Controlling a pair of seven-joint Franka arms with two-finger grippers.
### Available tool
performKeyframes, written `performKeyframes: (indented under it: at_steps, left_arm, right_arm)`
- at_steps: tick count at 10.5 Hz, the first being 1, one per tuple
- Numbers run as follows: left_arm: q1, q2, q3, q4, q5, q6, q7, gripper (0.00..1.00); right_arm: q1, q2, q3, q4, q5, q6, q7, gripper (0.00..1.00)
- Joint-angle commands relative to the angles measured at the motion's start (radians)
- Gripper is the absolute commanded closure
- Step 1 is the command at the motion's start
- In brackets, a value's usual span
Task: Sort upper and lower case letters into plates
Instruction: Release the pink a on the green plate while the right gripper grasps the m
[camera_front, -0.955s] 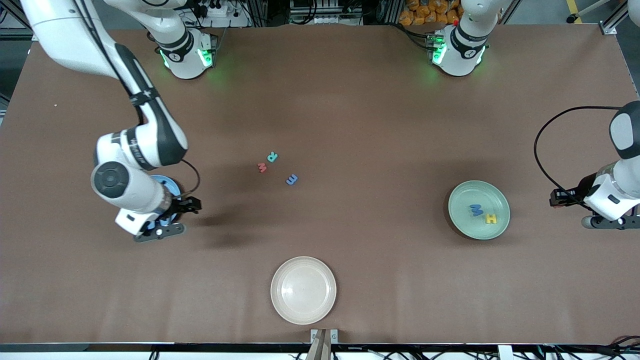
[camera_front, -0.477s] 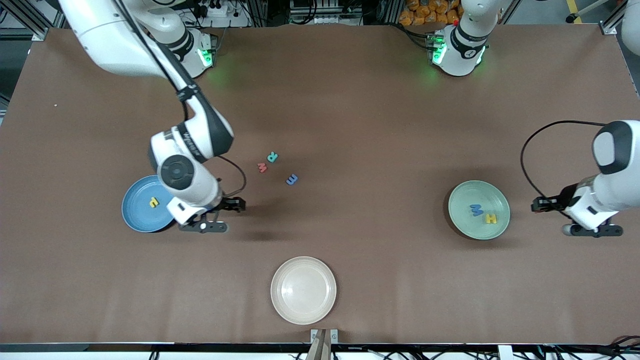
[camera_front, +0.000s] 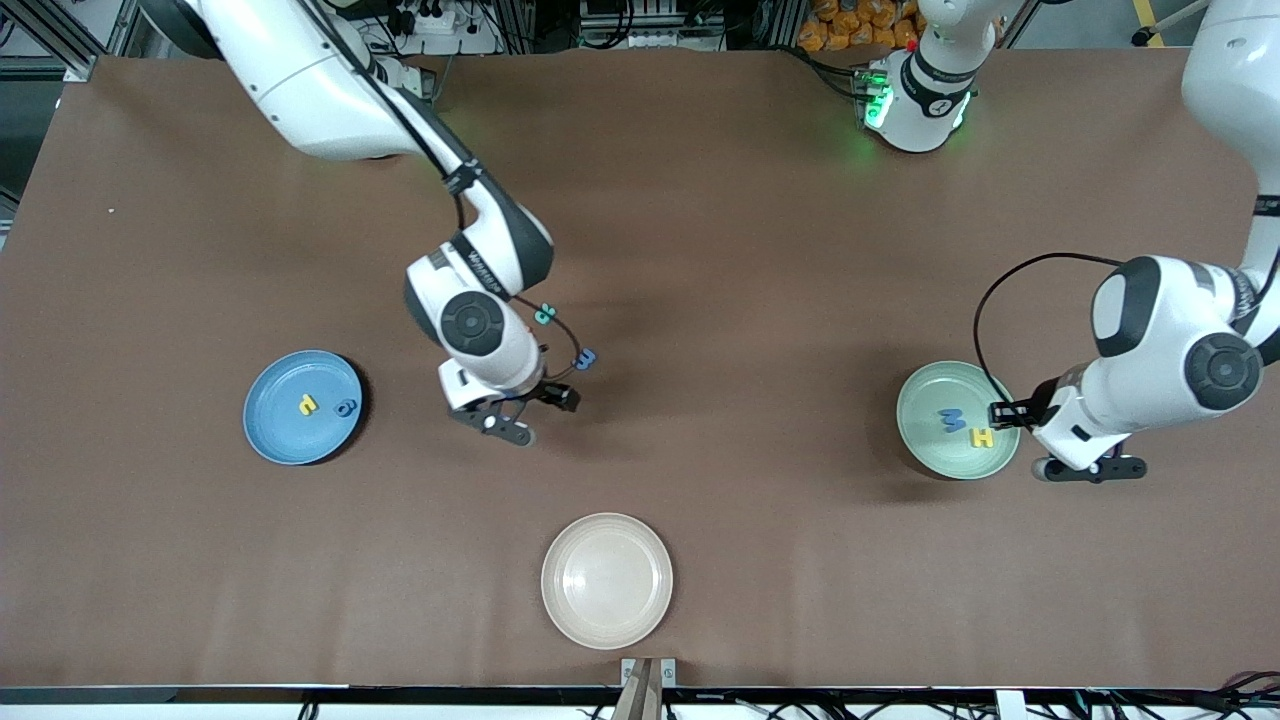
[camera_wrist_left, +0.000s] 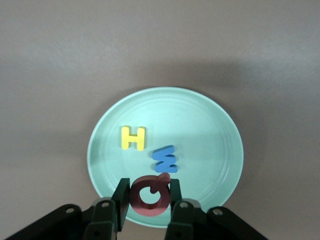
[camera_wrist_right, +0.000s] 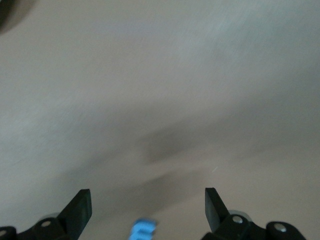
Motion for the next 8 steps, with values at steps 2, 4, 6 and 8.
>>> performKeyframes:
  at_steps: [2, 4, 6, 8]
  left_arm:
    - [0.001, 0.063, -0.002, -0.043, 0.061, 0.027, -0.095, 0.89]
    - [0.002, 0.061, -0.002, -0.043, 0.061, 0.027, -0.095, 0.00]
    - [-0.013, 0.021, -0.008, -0.032, 0.061, 0.013, -0.112, 0.00]
    - [-0.059, -0.057, -0.020, -0.020, 0.058, -0.040, -0.126, 0.00]
  right_arm:
    - [0.052, -0.010, -0.005, -0.080, 0.020, 0.127, 0.202, 0.00]
    - [0.069, -0.029, -0.007, -0.151, 0.012, 0.201, 0.261, 0.00]
    - [0.077, -0.018, -0.015, -0.165, 0.011, 0.192, 0.300, 0.00]
    - [0.080, -0.017, -0.015, -0.173, 0.011, 0.168, 0.386, 0.00]
